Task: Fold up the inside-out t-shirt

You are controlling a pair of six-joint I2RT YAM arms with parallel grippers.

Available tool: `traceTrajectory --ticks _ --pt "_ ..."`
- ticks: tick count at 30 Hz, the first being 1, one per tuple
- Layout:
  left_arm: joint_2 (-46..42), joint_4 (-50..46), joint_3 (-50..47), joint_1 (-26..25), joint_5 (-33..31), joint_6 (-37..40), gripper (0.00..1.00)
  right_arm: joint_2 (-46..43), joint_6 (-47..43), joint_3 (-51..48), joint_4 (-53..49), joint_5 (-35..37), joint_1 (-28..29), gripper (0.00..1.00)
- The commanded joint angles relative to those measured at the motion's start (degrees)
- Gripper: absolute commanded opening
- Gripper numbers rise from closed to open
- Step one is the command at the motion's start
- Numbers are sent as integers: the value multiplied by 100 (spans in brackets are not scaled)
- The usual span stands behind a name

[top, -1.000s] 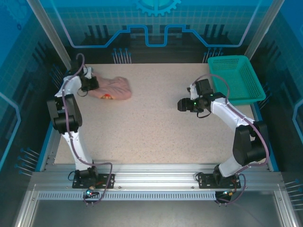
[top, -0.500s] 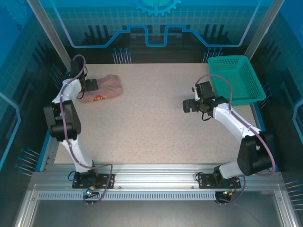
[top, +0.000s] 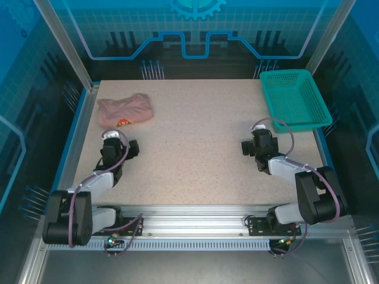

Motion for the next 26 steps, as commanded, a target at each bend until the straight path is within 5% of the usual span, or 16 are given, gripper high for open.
traceTrajectory --ticks 1,8,10,13,26 --pt "428 2107 2 -13 417 327 99 -94 -65 -193 1644 -470 -243 100" --pt "2018 4347 -147 -164 747 922 99 619 -123 -646 3195 -1112 -511 100" --pt "1690 3243 121 -174 718 851 99 610 -64 -542 2966 -1221 -577 100" --pt "1784 2977 345 -172 683 851 99 647 -99 -578 3091 -1196 -560 100" --pt "1820 3106 321 -177 673 868 99 645 -104 -561 3063 -1202 -555 100"
